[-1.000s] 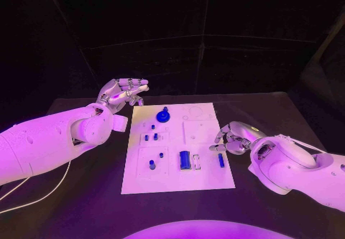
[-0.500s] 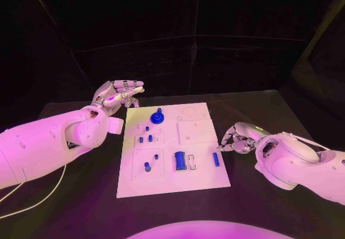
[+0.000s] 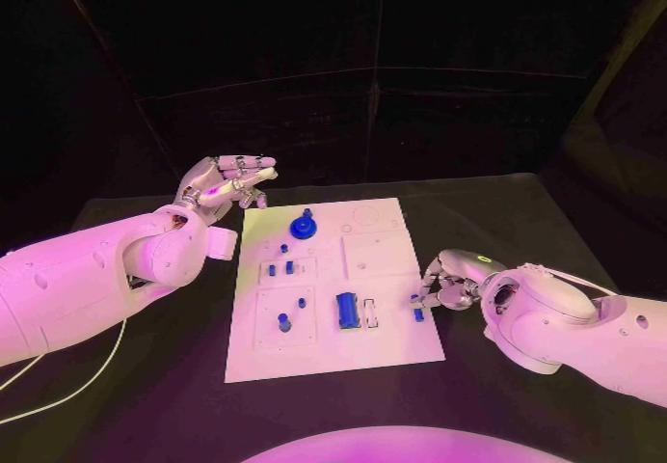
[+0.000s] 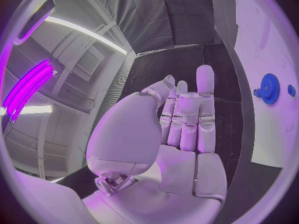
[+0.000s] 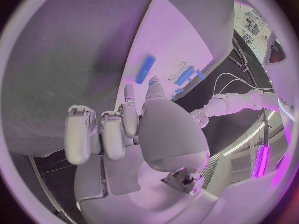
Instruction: Assemble the parts on the task board
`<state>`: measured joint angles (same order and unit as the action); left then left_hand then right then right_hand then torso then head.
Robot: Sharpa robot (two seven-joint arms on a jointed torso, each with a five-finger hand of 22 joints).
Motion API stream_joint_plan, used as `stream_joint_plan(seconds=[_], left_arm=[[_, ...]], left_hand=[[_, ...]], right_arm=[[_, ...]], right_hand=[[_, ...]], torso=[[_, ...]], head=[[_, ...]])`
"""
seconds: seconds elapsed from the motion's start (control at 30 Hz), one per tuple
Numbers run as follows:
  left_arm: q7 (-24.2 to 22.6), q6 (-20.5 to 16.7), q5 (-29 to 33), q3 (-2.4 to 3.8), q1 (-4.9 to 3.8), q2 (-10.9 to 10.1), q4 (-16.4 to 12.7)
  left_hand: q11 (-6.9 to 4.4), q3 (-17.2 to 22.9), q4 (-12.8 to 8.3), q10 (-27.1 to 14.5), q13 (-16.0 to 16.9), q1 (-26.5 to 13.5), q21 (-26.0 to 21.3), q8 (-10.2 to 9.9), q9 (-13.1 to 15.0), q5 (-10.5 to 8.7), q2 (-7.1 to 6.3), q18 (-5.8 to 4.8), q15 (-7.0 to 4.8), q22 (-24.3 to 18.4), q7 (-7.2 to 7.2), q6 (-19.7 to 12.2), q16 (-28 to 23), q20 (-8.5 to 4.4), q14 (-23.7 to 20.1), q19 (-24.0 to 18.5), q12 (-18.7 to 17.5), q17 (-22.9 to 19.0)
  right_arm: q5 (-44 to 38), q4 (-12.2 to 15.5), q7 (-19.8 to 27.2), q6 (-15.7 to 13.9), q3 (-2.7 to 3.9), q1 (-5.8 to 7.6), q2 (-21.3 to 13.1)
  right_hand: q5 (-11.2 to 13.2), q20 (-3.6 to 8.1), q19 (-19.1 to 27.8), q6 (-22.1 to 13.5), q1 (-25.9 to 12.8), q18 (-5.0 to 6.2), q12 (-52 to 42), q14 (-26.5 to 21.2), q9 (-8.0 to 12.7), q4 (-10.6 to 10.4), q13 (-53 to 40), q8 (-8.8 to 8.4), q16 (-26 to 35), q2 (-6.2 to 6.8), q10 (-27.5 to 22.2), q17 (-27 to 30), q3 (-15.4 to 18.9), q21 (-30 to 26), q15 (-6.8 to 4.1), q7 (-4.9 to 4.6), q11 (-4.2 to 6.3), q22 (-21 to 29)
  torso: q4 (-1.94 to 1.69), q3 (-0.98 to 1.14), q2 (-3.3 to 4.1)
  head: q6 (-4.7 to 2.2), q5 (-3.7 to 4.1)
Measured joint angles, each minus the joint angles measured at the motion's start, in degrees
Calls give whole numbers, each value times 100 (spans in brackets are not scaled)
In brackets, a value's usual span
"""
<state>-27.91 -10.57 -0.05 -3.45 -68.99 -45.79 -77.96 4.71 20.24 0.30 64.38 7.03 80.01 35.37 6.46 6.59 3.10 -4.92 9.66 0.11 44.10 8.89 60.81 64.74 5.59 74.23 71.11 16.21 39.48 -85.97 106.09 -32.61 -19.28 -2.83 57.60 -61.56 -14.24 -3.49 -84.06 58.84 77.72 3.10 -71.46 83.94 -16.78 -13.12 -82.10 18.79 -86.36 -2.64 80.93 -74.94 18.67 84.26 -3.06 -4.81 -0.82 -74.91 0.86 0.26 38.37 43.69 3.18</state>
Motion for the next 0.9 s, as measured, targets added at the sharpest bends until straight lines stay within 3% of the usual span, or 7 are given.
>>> stream_joint_plan(seconds=[0.57,0.7,0.9], left_arm=[[1,4,0,-4,5,-5,8],[1,4,0,-4,7,-6,9],[2,6,0,-5,7,-9,8]], left_hand=[[0,0,0,0,0,0,-8,0,0,0,0,0,0,-3,0,0,0,0,0,0,0,0],[0,0,0,0,-1,0,-8,0,0,0,0,0,0,-3,0,0,0,0,0,0,0,0],[0,0,0,0,-1,0,-8,0,0,0,0,0,0,-3,0,0,0,0,0,0,0,0]], right_arm=[[-214,-75,4,191,22,-75,147],[-314,-92,6,214,30,-88,230],[-665,-125,16,338,48,-98,350]], right_hand=[[26,0,0,89,203,0,-40,1,-117,44,4,47,0,10,33,1,-44,0,-1,36,33,0],[6,36,7,94,538,1,-46,11,-166,252,-250,11,0,20,12,1,-181,0,-36,34,53,0],[312,64,21,111,873,1,58,9,-213,593,-634,-70,0,96,-9,2,-383,-40,-55,32,72,0]], torso=[[-2,-3,0],[-3,-3,1],[-5,-8,3]], head=[[8,21],[8,17],[20,14]])
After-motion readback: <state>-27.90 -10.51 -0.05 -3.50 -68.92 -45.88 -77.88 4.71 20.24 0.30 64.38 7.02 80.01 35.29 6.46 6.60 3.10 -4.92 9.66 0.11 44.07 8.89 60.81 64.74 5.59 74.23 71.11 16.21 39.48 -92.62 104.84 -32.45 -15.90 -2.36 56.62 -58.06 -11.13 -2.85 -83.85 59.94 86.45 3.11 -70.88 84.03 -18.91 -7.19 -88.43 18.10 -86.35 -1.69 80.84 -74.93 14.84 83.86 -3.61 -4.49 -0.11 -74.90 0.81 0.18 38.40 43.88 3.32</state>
